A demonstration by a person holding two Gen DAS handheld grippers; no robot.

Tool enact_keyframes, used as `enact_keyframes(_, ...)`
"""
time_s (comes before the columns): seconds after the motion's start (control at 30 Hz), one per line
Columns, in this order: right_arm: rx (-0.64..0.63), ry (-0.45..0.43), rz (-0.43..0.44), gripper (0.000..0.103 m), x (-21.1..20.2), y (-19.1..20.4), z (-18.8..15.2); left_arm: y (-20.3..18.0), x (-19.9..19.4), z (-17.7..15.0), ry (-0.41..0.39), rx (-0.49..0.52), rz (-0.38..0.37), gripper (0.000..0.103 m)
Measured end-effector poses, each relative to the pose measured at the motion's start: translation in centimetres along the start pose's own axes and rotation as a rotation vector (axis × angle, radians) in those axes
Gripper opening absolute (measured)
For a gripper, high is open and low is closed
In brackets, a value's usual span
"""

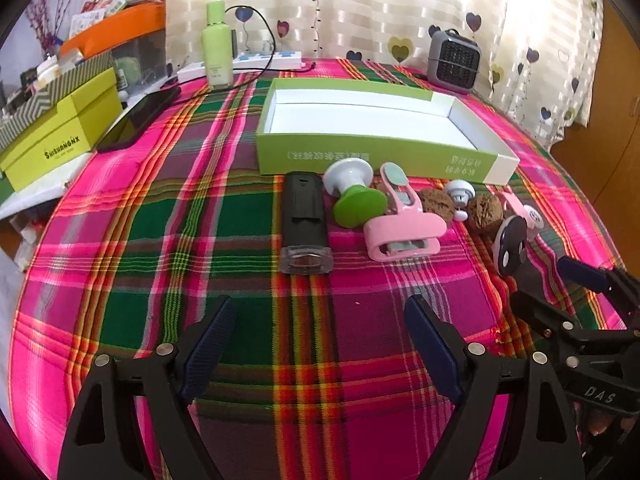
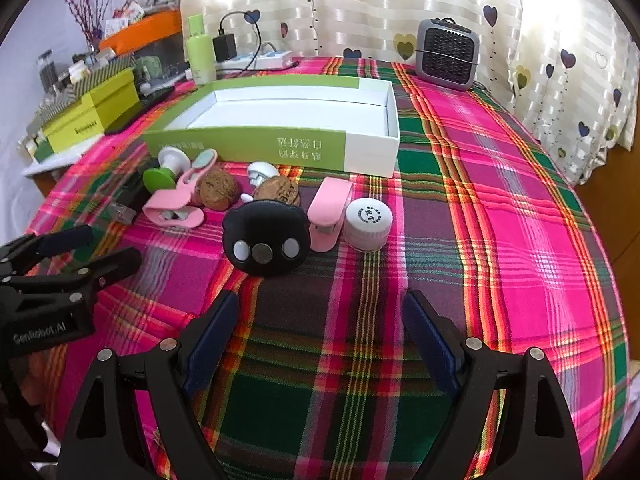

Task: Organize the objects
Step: 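Grasp the black round device with the right tool while the left tool grasps the black rectangular device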

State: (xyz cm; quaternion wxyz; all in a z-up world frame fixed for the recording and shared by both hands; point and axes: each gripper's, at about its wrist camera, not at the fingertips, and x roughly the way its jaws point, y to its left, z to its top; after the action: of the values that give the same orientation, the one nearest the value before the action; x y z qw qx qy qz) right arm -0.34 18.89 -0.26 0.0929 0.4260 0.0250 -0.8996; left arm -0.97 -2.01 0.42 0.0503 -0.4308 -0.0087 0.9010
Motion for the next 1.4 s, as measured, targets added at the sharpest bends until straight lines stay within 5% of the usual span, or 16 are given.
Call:
enact_keyframes(0.6, -0.024, -0.014, 0.113, 0.072, 0.5, 0.9, 2.0, 1.5, 1.3, 2.0, -0.021, 0.000, -0.013, 0.079)
enact_keyframes(0.97, -0.035, 0.014, 0.094, 0.066, 1.6, 1.5, 2.8, 1.8, 2.4, 3.1, -0.006, -0.002, -0.026, 0.074)
enact_keyframes(1.1, -0.039, 0.018, 0.082, 0.048, 1.9, 1.5, 3.0, 1.9, 2.7, 3.4, -0.003, 0.004, -0.014, 0.072)
enact_keyframes(1.4, -0.038, 0.018, 0.071, 0.046, 1.8, 1.5, 3.0, 2.4, 2.6, 3.7, -0.007, -0.021, -0.014, 0.046)
